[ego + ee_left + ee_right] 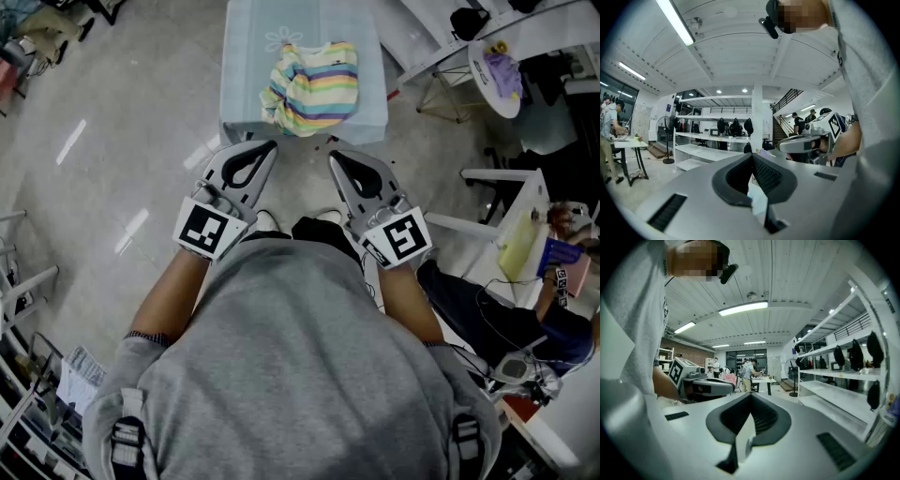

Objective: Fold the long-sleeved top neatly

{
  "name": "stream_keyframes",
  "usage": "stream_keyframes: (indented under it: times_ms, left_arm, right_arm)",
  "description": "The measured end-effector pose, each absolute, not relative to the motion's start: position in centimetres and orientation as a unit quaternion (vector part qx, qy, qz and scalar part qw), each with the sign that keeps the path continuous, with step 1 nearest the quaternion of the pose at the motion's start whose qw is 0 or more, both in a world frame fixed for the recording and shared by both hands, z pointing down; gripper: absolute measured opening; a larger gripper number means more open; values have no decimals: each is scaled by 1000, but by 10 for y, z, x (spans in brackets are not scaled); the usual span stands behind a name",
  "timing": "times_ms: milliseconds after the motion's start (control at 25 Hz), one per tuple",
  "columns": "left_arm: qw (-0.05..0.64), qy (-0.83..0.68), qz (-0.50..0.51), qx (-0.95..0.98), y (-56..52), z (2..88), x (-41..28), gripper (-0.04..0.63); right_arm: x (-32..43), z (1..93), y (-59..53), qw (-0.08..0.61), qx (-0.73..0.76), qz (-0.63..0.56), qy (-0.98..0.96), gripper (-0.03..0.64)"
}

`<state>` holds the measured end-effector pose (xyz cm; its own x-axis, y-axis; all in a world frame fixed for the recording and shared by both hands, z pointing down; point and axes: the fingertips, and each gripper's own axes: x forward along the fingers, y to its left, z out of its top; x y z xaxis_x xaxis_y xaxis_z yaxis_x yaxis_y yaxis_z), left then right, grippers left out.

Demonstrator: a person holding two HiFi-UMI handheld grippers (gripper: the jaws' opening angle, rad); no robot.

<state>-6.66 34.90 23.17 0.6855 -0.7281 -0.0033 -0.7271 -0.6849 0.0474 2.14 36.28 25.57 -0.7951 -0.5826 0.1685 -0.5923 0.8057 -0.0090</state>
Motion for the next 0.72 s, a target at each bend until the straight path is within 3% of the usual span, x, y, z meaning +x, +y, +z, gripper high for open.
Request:
stream_keyframes:
  times_ms: [720]
  left_arm:
    - [21,-403,-1,915,364,234,-76,17]
  right_arm:
    - [14,263,373,80,308,42,-947,8]
